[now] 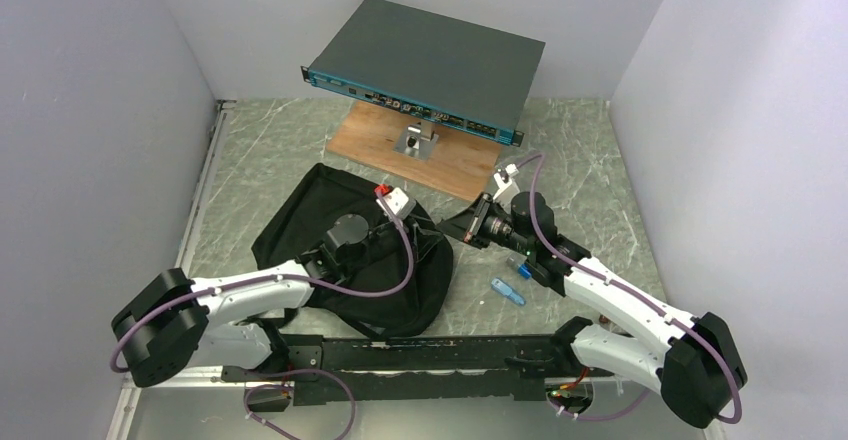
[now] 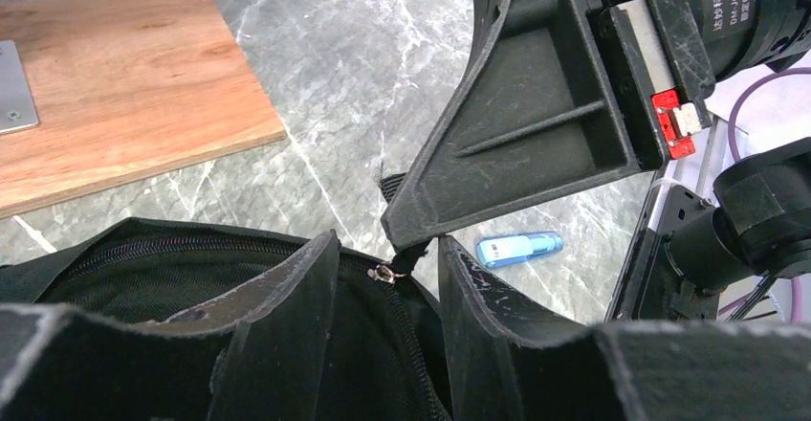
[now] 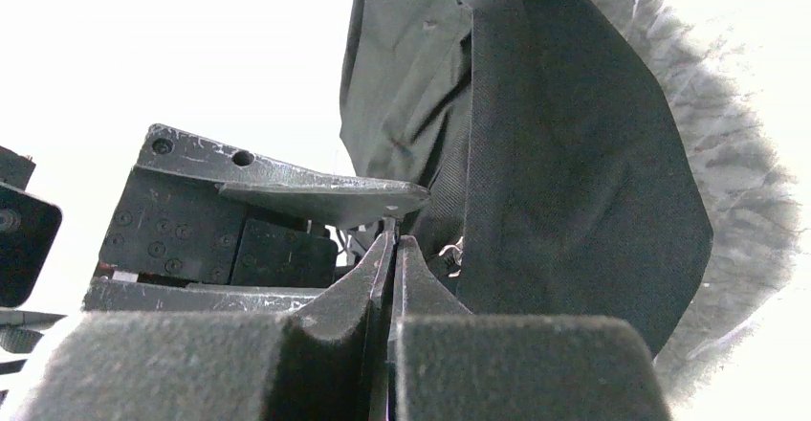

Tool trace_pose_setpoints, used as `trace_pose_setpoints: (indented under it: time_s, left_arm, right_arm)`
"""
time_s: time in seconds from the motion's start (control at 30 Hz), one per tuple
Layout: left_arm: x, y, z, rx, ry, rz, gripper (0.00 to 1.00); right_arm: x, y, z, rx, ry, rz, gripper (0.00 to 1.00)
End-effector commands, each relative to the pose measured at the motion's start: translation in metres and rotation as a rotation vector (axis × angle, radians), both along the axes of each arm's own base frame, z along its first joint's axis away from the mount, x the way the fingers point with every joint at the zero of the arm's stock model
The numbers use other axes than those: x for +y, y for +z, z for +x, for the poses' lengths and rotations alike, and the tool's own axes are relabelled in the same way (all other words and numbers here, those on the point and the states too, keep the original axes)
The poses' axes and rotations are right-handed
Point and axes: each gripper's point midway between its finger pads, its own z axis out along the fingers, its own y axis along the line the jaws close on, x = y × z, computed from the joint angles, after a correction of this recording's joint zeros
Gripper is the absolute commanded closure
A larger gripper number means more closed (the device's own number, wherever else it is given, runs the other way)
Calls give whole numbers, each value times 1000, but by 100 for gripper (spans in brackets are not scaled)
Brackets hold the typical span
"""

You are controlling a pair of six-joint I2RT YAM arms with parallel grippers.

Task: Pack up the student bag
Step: Zip the student bag at the center of the board.

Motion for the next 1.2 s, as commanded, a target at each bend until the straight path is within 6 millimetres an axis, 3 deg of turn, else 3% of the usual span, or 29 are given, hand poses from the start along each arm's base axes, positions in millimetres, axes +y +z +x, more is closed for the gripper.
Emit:
trace_pose_setpoints:
  time_s: [0.0,0.27,0.4,0.53,0.73,0.77,0.87,0.97,1.03,1.17]
  left_arm:
    - [-18,35,-2,-71,-55,-86,53]
    - [-23,27,2,-68,-53,-72,73]
    - [-27,25,7,-64,-42,-70,70]
    - [-29,32,15,-75,-16,-88,74]
    - [-29,28,20,-68,8,-67,100]
    - [-26,27,19,-75,11,-74,100]
    - [-19,27,10,-76,-6,-83,100]
    - [-14,24,0,-67,-33,-96,100]
    - [-11,20,-5,-59,-39,-102,100]
    - [-9,15,-10,-43,-55,-107,100]
  right_arm:
    - [5,43,2,-55,-10,113,100]
    - [4,52,4,-56,-28,138,100]
    - [6,56,3,-57,-18,158,100]
    - [14,51,-2,-53,10,136,100]
    - [13,46,-5,-68,14,124,100]
    - [13,48,-5,-96,25,98,95]
    - [-4,46,10,-173,24,-79,54]
    - [-23,48,24,-198,39,-224,27]
    - [-30,46,33,-220,48,-337,19]
    - [-30,25,51,-198,107,-492,22]
